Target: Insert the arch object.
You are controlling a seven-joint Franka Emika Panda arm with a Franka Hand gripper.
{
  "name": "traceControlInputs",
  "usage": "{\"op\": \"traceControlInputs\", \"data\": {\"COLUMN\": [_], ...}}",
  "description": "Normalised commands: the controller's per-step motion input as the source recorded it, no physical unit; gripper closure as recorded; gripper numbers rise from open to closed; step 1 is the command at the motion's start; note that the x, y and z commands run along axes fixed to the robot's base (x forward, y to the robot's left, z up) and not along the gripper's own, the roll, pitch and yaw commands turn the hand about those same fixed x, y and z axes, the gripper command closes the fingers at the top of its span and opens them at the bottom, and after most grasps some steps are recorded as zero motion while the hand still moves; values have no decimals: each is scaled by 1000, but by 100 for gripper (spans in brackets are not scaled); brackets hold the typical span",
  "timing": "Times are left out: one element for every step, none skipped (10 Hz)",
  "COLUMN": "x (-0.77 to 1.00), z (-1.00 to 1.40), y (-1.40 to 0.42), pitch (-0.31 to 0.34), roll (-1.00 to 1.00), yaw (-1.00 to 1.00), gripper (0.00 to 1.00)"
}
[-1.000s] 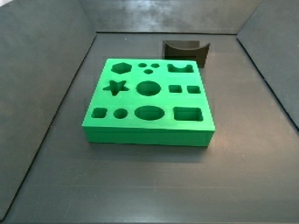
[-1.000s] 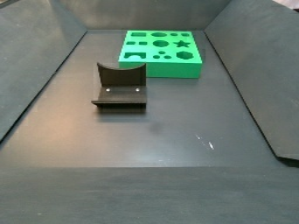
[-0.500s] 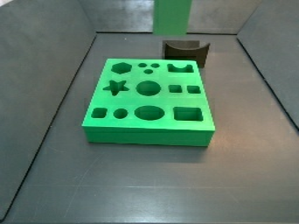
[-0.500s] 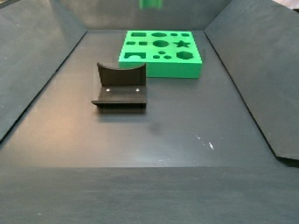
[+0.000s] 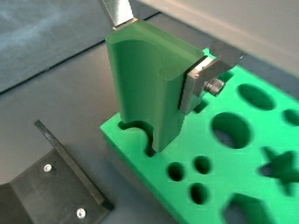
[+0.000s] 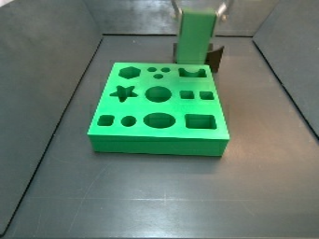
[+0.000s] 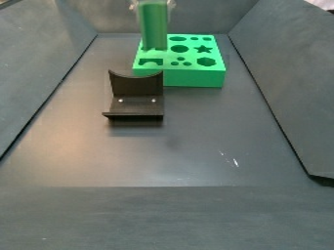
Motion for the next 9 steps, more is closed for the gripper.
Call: {"op": "traceControlInputs", "data": {"x": [126,100,-71,-446,-320,0,180,63,0], "z": [-229,-243,-451,-631,-946,-966,-917,-146,0], "y": [0,0,29,11,0,0,0,117,0], "pitch": [-70,0,0,-56,-76,-59,-93,-109,0], "roll": [-104,-36,0,0,-44,-87,-99,-167,0], "yaw": [-74,0,0,0,0,0,-57,0,0], "gripper": [100,100,100,100,100,100,100,100,100]}}
